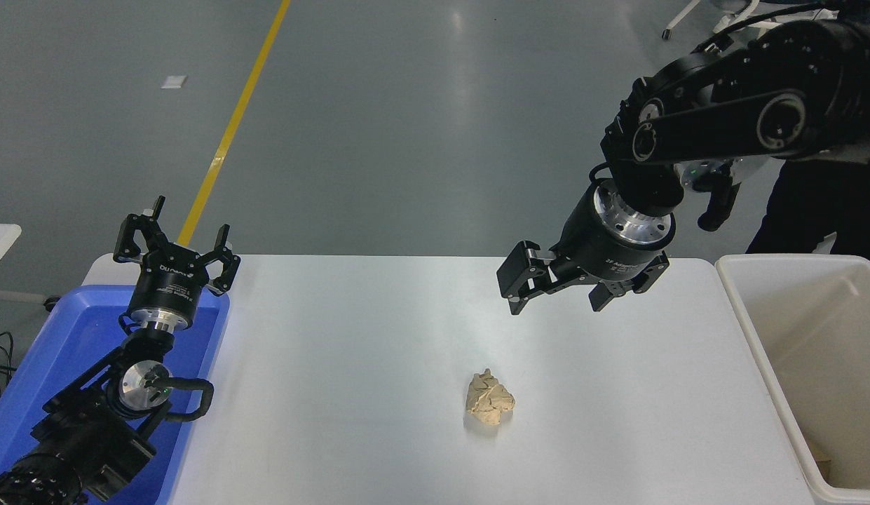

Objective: Pick up paper ball place in dustbin

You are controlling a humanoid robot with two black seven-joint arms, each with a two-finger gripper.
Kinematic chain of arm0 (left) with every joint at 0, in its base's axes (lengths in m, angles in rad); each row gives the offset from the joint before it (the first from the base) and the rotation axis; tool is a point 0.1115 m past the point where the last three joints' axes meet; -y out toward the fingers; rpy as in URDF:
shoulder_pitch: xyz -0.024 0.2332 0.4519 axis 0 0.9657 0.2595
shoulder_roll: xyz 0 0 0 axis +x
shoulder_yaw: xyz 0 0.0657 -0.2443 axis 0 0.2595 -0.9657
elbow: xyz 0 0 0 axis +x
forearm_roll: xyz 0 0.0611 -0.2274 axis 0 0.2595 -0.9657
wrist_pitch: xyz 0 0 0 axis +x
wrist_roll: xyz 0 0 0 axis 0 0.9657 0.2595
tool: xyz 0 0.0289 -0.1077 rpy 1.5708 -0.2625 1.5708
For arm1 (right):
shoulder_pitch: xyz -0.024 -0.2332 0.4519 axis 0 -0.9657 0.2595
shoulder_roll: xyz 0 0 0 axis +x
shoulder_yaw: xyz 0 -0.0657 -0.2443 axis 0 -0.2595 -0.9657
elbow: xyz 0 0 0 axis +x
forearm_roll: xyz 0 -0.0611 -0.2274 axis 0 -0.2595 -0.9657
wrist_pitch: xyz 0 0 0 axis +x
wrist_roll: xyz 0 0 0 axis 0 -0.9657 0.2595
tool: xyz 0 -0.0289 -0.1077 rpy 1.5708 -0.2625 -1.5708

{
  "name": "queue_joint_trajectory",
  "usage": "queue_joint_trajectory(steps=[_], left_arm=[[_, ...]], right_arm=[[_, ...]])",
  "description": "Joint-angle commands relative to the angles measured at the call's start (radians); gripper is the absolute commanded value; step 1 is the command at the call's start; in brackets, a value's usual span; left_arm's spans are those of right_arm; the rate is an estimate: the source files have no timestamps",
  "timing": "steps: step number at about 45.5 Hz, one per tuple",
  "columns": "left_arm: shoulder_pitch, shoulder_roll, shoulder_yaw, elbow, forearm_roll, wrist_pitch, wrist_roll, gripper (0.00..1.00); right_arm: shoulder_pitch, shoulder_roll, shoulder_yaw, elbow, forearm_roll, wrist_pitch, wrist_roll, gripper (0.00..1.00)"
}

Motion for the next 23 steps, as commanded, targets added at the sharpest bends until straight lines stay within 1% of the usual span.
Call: queue_joint_trajectory(steps=[1, 23], left_arm=[[0.0, 0.0, 0.0, 0.0, 0.001, 0.0, 0.0, 0.98], [0.0, 0.0, 0.0, 0.0, 0.001, -0.001, 0.002, 0.98]], right_arm=[[-0.018, 0.002, -0.006, -0.043, 0.024, 0.003, -0.001, 1.0], [-0.041, -0.001, 0.003, -0.077, 0.032, 0.001, 0.0, 1.0]])
